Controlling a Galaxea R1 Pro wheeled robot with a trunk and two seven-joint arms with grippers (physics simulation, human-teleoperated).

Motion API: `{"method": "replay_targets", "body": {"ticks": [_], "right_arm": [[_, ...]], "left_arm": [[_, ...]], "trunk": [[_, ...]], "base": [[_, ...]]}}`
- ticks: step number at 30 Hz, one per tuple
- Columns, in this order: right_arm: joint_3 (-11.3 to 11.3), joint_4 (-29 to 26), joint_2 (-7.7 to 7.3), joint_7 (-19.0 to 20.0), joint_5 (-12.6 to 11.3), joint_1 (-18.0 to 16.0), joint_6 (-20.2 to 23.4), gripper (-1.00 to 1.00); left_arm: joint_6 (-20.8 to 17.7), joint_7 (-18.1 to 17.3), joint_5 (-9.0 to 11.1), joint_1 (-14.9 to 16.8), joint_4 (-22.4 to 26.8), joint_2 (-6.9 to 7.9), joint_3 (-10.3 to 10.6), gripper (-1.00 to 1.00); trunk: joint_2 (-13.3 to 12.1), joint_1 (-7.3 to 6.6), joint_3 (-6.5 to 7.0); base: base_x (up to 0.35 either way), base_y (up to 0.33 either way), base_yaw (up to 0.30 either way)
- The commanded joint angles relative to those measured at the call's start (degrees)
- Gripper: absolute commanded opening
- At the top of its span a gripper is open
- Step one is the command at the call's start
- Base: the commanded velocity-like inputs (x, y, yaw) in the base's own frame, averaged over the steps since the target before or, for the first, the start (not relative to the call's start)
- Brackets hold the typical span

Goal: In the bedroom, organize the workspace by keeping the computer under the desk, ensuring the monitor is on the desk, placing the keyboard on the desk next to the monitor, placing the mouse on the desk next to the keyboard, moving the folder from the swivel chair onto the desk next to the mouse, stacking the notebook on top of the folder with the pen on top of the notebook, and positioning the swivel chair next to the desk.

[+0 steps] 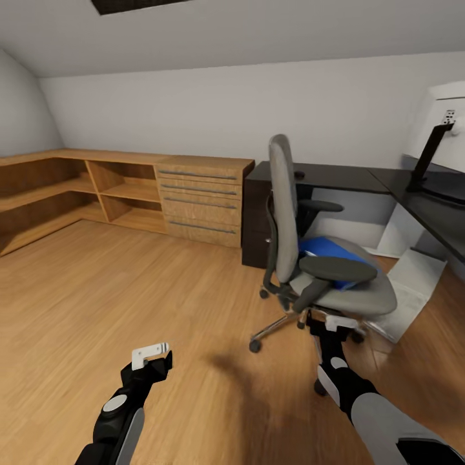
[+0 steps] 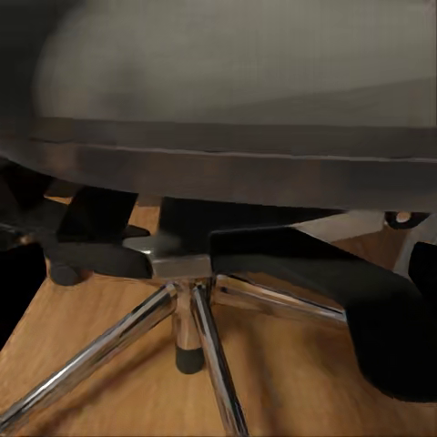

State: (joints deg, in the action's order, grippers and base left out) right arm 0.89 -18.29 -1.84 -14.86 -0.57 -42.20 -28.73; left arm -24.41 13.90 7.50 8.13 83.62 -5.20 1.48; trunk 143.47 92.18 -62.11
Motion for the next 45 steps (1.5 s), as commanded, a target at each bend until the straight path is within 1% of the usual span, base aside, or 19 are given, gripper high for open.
{"method": "replay_targets", "body": {"ticks": [1,17,19,24,33,39,45], "right_arm": [[0.0,0.0,0.0,0.0,0.0,0.0,-0.2,1.0],[0.0,0.0,0.0,0.0,0.0,0.0,-0.2,1.0],[0.0,-0.1,0.0,0.0,0.1,0.0,-0.2,1.0],[0.0,-0.2,0.0,0.0,0.1,0.0,-0.2,1.0],[0.0,-0.2,-0.01,0.0,0.1,0.0,-0.2,1.0],[0.0,-0.2,-0.01,0.0,0.2,0.0,-0.2,1.0],[0.0,-0.1,0.0,0.0,0.2,0.0,-0.2,1.0]], "left_arm": [[-0.2,0.5,0.6,0.0,0.1,0.01,0.1,1.0],[-0.2,0.5,0.7,0.0,0.0,0.01,0.1,1.0],[-0.1,0.5,0.6,0.0,-1.0,0.01,0.1,1.0],[-0.1,0.5,0.6,0.0,-1.5,0.01,0.1,1.0],[-0.1,0.5,0.4,0.0,-1.8,0.01,0.4,1.0],[0.0,0.4,0.5,0.0,-1.8,0.01,0.4,1.0],[-0.1,0.4,0.5,0.0,-1.8,0.01,0.4,1.0]], "trunk": [[0.0,-0.01,-0.05],[0.0,-0.01,-0.05],[0.0,-0.01,-0.05],[0.0,-0.01,-0.05],[0.0,-0.01,-0.05],[0.0,-0.01,-0.05],[0.0,-0.01,-0.05]], "base": [[0.0,0.0,0.273],[0.0,0.0,0.273],[0.0,0.0,0.272],[0.0,0.0,0.253],[0.0,0.0,0.049],[0.195,0.0,0.002],[0.067,0.018,0.0]]}}
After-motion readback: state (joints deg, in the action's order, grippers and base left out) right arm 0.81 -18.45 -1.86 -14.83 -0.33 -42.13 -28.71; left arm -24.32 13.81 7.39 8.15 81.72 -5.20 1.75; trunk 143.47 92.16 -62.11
